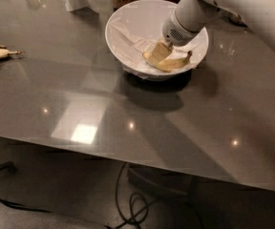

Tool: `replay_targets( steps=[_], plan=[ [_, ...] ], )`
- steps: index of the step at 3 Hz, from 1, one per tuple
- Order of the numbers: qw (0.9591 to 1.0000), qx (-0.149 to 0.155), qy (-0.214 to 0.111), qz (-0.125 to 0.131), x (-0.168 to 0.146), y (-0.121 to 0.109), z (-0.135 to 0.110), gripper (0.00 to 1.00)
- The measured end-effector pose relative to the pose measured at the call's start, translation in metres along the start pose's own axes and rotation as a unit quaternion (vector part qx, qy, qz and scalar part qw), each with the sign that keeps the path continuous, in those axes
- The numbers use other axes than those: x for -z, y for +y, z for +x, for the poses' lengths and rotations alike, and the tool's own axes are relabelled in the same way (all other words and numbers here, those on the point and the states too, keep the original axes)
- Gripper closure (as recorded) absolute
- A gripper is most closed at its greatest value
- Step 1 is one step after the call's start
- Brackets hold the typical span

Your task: Pick banana from white bowl

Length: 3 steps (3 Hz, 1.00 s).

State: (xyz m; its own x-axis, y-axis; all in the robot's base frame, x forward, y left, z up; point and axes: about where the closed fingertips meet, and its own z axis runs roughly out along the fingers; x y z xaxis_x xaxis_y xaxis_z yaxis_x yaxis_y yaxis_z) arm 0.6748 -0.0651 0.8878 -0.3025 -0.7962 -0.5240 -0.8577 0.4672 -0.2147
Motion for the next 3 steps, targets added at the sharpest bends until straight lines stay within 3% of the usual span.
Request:
replay_targets(
  steps=[3],
  plan=[
    [0.9972, -0.002, 0.075, 0.001, -0.014, -0.006, 0.032, 0.46]
  ],
)
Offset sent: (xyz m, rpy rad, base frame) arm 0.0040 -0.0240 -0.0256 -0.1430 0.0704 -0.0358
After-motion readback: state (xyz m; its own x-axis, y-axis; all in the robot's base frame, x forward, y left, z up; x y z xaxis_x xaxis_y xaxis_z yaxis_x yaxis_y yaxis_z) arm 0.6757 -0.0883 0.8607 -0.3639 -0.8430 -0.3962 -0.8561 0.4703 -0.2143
